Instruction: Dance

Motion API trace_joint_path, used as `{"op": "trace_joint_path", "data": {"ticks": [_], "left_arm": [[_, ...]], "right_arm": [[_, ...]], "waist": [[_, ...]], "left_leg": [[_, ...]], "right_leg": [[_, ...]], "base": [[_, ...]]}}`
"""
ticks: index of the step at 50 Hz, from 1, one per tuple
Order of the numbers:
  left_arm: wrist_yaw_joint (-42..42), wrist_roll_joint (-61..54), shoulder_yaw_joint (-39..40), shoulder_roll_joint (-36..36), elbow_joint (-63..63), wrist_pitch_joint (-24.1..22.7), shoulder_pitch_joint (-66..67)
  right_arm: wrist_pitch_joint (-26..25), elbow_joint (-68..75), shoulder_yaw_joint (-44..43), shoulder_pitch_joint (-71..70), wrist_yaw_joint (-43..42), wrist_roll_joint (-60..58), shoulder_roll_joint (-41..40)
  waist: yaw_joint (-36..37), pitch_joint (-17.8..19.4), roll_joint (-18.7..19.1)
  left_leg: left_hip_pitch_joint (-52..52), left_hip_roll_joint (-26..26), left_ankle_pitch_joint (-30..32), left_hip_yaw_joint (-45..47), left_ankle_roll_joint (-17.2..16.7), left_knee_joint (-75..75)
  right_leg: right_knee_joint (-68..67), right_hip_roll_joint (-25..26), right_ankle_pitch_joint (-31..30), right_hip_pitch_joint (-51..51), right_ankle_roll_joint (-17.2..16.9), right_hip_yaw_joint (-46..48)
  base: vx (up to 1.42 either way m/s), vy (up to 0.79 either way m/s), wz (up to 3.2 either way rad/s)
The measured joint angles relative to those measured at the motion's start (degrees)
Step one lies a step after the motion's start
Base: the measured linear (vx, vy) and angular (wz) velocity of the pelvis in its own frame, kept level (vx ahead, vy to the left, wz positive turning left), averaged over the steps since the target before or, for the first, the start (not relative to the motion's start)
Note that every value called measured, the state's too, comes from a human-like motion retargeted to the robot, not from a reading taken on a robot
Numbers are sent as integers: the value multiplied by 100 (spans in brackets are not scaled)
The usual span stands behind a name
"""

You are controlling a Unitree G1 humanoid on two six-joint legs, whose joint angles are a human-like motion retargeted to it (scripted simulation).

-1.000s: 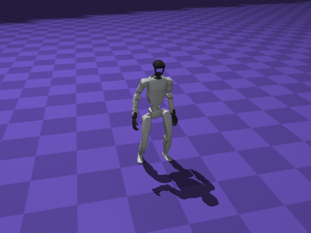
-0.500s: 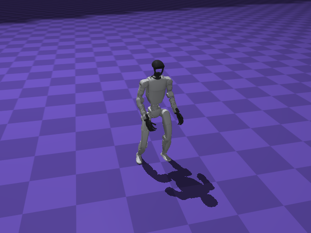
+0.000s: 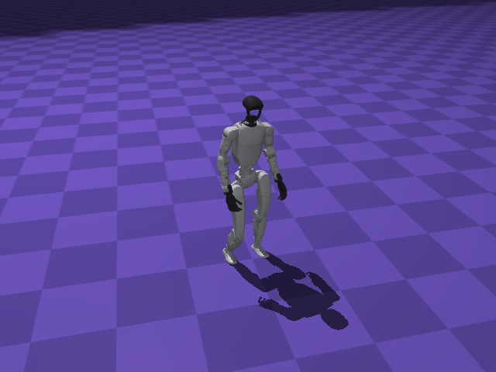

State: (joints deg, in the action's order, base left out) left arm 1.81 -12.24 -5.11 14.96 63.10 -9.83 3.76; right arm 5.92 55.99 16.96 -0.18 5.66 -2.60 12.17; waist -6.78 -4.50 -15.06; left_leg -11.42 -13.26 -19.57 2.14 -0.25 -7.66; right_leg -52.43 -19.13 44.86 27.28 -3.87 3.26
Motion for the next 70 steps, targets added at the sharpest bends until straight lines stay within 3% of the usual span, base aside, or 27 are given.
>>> {"op": "trace_joint_path", "data": {"ticks": [12, 24, 34, 42, 48, 56, 62, 66, 68, 70], "left_arm": [[78, -207, 52, -1, -291, -133, 15], [407, -182, -256, 3, -595, -285, -42], [605, -1, -594, 81, -590, -329, -181], [600, 246, -843, 136, -542, -333, -309], [700, 399, -913, 280, -610, -450, -337], [904, 418, -857, 446, -933, -582, -133], [977, 374, -842, 578, -1475, -635, 3], [905, 306, -992, 661, -2124, -726, 7], [838, 256, -1127, 725, -2583, -803, -48], [743, 115, -1261, 895, -3284, -833, -153]], "right_arm": [[76, -37, 114, -111, -127, -192, 13], [268, -283, 488, -285, -496, -337, 83], [404, -234, 688, -331, -781, -359, 179], [488, -72, 821, -381, -809, -447, 180], [486, 5, 781, -521, -912, -527, 153], [533, -113, 673, -655, -1139, -502, 232], [569, -498, 670, -802, -1298, -399, 298], [559, -691, 753, -828, -1304, -359, 311], [543, -727, 816, -801, -1272, -329, 303], [509, -733, 847, -846, -1197, -266, 280]], "waist": [[396, 51, 61], [631, 220, 189], [571, 518, 71], [345, 603, -102], [451, 479, 4], [830, 369, 47], [1037, 461, 1], [1082, 661, -34], [1065, 815, 17], [1217, 904, 430]], "left_leg": [[407, 133, 440, -283, -107, 730], [245, 186, 132, -254, -42, 177], [311, -99, -53, -418, -11, 4], [660, -419, 579, -858, -264, 913], [505, -352, 634, -1204, -378, 917], [533, -249, 516, -1612, -272, 901], [594, -197, 217, -1692, -141, 563], [296, -255, -759, -428, 241, -1193], [7, 228, -1106, 733, 424, -2654], [-566, 1101, -1692, 1200, 488, -4106]], "right_leg": [[444, 147, -54, -383, 94, 260], [567, 147, -37, -628, 112, 542], [-766, -266, -78, -255, 188, 622], [-1079, 23, 65, 542, 68, -59], [-347, 479, -327, 749, -126, -452], [-271, 654, -485, 597, -72, -493], [-252, 715, -284, 296, 86, -376], [-175, 557, -134, -59, 155, -102], [-172, 474, -2, -302, 167, 178], [194, 988, -56, -584, 280, 572]], "base": [[3, -5, 13], [2, 1, 21], [1, 8, 37], [2, 5, 76], [7, -1, 68], [10, -8, 42], [12, -16, 38], [11, -13, 81], [8, -10, 111], [5, -11, 48]]}}
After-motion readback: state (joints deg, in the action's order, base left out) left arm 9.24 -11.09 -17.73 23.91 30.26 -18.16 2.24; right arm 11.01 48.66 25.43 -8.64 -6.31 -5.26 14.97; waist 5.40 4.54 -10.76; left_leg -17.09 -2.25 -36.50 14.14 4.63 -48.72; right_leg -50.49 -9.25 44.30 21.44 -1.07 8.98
